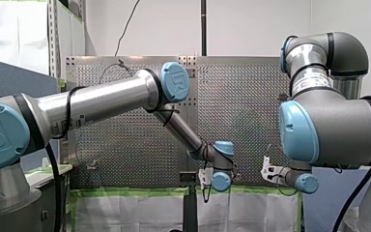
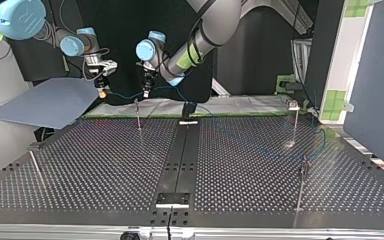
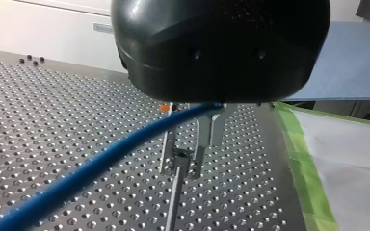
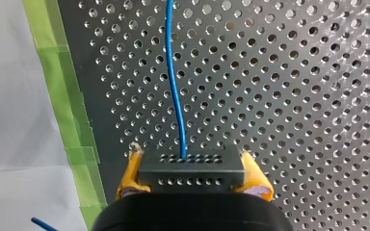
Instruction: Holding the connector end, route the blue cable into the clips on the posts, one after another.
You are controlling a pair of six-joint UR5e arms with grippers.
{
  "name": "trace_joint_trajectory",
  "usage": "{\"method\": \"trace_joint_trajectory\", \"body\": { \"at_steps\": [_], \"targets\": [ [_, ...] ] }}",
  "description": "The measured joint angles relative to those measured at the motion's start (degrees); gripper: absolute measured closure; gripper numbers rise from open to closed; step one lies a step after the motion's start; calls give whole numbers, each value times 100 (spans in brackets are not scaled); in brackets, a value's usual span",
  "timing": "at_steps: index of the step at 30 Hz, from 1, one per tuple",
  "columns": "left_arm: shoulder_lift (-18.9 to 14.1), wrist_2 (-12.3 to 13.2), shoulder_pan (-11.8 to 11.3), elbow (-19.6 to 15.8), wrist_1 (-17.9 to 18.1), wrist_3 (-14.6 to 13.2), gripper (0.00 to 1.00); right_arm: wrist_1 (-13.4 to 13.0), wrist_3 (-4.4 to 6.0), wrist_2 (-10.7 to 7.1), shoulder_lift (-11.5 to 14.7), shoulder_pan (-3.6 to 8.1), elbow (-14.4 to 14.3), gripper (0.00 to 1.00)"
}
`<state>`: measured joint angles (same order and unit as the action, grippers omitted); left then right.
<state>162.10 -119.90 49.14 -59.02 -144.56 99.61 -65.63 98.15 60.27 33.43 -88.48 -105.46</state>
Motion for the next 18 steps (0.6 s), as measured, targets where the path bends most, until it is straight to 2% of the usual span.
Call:
{"method": "trace_joint_trajectory", "body": {
  "at_steps": [4,10,18],
  "targets": [
    [2,34,-33,60,-10,4,100,-4,-34,-40,-4,2,2,100],
    [7,-16,-96,79,-31,8,100,4,-196,-109,-5,-14,39,100],
    [8,145,-247,128,-73,64,100,30,-215,-101,-6,-12,124,100]
  ]
}}
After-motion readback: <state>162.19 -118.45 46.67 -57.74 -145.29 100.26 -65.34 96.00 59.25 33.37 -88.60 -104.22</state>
